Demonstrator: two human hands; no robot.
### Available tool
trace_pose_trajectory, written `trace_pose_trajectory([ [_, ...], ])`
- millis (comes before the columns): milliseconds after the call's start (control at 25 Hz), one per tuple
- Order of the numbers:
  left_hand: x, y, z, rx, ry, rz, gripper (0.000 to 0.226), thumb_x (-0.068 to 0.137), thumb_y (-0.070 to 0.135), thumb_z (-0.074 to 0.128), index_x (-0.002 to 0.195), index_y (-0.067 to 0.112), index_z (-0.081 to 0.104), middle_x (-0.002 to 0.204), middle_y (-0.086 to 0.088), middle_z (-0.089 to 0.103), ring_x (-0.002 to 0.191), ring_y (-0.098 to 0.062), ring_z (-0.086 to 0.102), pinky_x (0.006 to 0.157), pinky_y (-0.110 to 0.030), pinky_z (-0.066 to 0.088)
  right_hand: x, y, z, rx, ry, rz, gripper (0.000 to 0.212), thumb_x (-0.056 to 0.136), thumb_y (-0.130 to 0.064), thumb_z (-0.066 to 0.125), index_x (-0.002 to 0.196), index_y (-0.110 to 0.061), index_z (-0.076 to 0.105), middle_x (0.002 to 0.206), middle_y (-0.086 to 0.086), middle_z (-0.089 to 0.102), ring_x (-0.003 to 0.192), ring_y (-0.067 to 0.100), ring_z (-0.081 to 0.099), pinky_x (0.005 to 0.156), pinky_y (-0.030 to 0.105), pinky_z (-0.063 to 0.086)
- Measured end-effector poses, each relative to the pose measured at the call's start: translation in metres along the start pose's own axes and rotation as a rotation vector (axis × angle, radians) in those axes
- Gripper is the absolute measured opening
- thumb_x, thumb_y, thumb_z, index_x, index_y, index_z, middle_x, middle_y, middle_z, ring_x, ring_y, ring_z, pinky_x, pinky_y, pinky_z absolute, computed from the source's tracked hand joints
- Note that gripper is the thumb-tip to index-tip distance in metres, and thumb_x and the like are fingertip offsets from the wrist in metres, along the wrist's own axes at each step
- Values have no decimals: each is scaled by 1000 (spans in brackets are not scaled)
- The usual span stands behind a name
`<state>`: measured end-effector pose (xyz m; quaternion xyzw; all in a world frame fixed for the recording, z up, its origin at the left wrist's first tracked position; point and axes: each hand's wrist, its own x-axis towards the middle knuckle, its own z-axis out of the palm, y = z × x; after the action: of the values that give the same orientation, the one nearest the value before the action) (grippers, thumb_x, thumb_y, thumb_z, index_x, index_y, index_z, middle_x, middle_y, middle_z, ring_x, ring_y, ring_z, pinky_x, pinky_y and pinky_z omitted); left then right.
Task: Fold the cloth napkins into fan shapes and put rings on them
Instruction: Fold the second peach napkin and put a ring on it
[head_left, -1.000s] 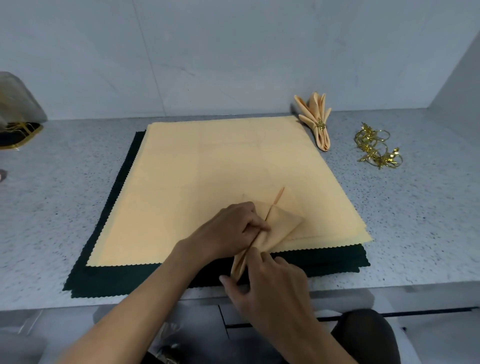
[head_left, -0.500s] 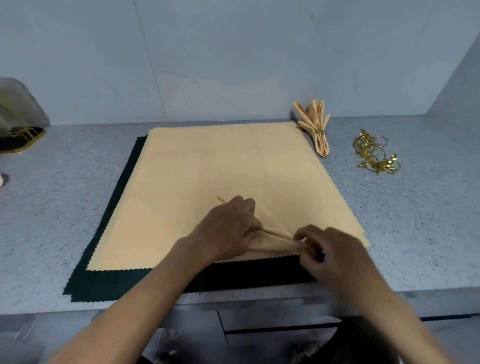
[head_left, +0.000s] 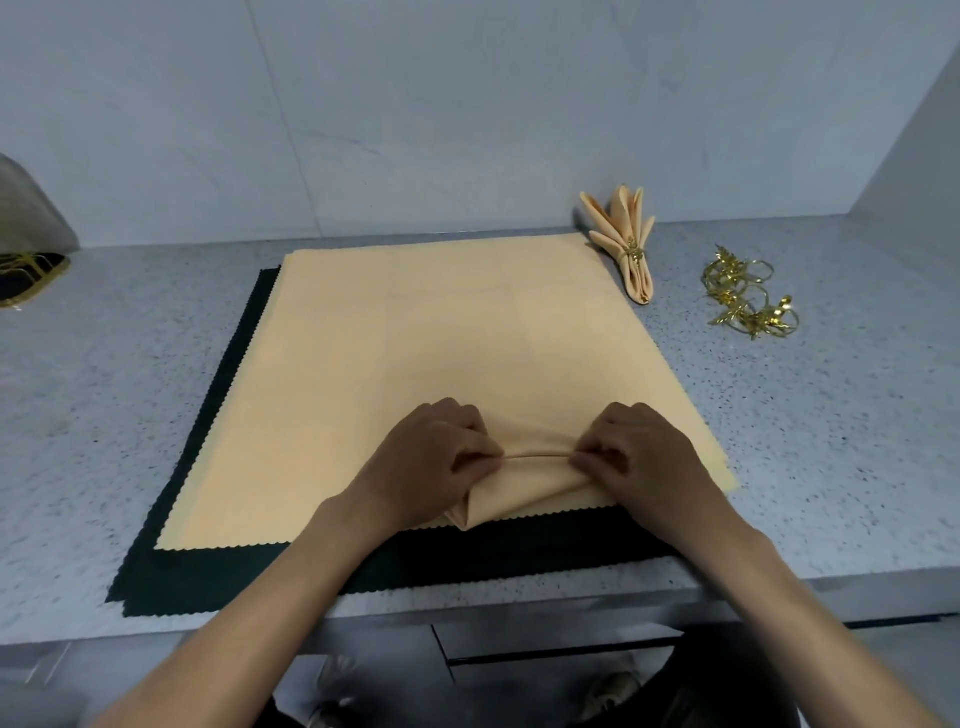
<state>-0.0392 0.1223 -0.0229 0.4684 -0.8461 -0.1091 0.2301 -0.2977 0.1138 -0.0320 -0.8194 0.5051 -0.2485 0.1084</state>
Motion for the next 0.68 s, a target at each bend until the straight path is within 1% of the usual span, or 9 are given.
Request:
trace_pose_trajectory([
  [80, -4, -4, -1, -21, 18, -11, 13, 90, 29, 67, 97, 24, 77, 88, 16, 62, 88, -2, 47, 78, -14, 36, 0, 0, 1, -102, 10, -83, 15, 91, -33, 62, 82, -23, 68, 82, -11, 57, 79, 15, 51, 72, 29, 33],
  [200, -6, -6, 1, -50, 44, -39, 10, 89, 26, 71, 96, 25, 77, 86, 21, 58, 88, 0, 44, 77, -8, 33, 4, -8, -2, -278, -3, -203, 22, 92, -32, 50, 82, -22, 67, 79, -7, 57, 74, 20, 54, 68, 36, 38],
  [280, -5, -6, 3, -69, 64, -60, 7, 88, 27, 72, 92, 25, 77, 84, 22, 55, 88, 1, 44, 75, -8, 33, 13, -19, -1, -241, -60, -243, 17, 93, -30, 55, 87, -23, 69, 84, -8, 59, 79, 17, 53, 72, 36, 39],
  [360, -5, -5, 4, -55, 77, -70, 4, 86, 27, 74, 88, 24, 76, 82, 20, 56, 86, 1, 43, 71, -10, 33, 18, -30, 8, -101, -107, -217, 12, 93, -32, 62, 92, -24, 71, 89, -11, 60, 83, 13, 49, 77, 35, 38],
  [440, -7, -5, 3, -19, 73, -50, 6, 88, 28, 71, 87, 23, 75, 83, 17, 59, 85, 0, 42, 71, -13, 33, 19, -36, 16, 17, -83, -169, 12, 93, -31, 62, 92, -23, 72, 89, -11, 60, 82, 11, 47, 78, 36, 40],
  [520, -11, -6, 3, 27, 51, 3, 17, 92, 31, 61, 91, 23, 75, 87, 13, 61, 85, -6, 45, 74, -22, 38, 17, -39, 20, -20, -63, -201, 15, 95, -29, 58, 93, -23, 72, 87, -11, 59, 80, 11, 47, 75, 36, 42],
  [560, -13, -6, 3, 45, 33, 24, 23, 94, 33, 56, 92, 23, 76, 89, 12, 60, 85, -8, 47, 75, -26, 40, 17, -41, 20, -67, -70, -246, 16, 95, -28, 57, 95, -23, 72, 87, -10, 58, 80, 12, 47, 72, 33, 42],
  [640, -15, -6, -2, 75, -14, 45, 29, 94, 34, 49, 95, 24, 76, 92, 11, 59, 88, -10, 47, 77, -30, 40, 24, -46, 22, -93, -99, -289, 14, 95, -28, 59, 97, -24, 72, 88, -10, 59, 81, 12, 48, 70, 27, 35],
  [680, -17, -6, -6, 78, -43, 51, 30, 92, 32, 48, 99, 25, 76, 96, 11, 59, 90, -10, 47, 79, -31, 39, 28, -48, 24, -49, -115, -254, 13, 94, -31, 61, 95, -24, 72, 88, -11, 59, 82, 10, 48, 71, 26, 32],
])
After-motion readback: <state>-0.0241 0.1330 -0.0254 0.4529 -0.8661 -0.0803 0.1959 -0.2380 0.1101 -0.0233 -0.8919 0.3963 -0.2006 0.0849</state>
